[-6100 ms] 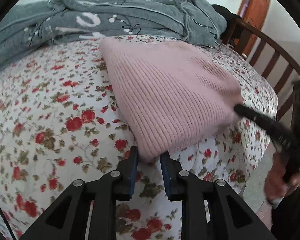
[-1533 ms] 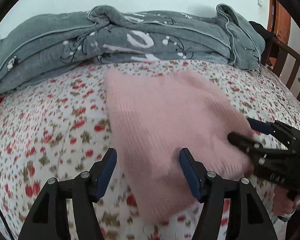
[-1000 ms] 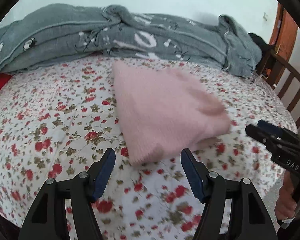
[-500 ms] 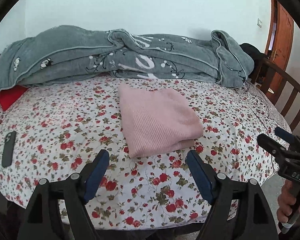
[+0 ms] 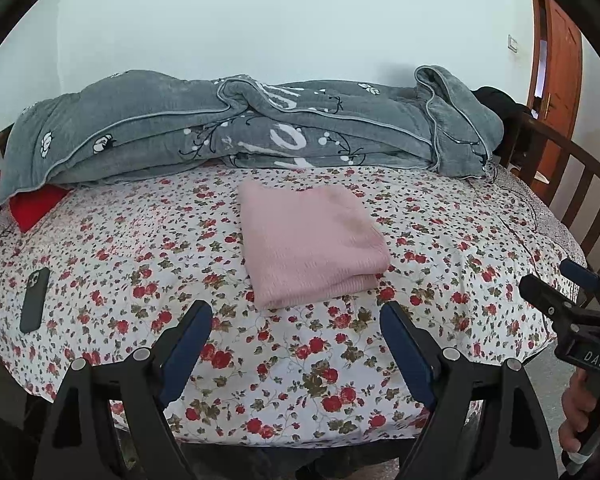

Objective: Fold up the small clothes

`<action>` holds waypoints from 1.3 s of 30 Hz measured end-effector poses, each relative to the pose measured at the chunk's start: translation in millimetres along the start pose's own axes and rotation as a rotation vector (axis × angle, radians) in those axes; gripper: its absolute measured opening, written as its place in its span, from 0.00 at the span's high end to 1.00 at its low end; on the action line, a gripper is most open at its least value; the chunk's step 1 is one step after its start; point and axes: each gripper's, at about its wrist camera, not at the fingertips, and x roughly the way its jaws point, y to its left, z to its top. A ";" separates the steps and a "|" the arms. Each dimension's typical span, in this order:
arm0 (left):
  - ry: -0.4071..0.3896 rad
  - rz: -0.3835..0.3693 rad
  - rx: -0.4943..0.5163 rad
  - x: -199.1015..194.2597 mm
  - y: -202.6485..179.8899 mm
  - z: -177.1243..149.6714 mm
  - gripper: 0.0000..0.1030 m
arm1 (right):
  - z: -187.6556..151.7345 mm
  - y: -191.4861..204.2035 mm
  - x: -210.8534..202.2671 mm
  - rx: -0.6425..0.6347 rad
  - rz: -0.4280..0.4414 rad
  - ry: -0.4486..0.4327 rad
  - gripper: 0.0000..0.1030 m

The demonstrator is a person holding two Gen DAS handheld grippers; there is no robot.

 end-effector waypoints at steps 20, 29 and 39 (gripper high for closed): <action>-0.004 0.014 0.010 1.8 -5.2 2.7 0.17 | 0.9 -7.5 0.1 0.029 0.005 -0.004 0.00; -0.008 0.016 0.013 4.1 -2.9 2.0 0.17 | 3.4 -4.7 -4.0 0.025 0.009 -0.017 0.00; -0.022 0.012 0.014 0.6 -0.9 3.2 0.16 | 5.0 -3.2 -6.0 0.028 0.009 -0.019 0.00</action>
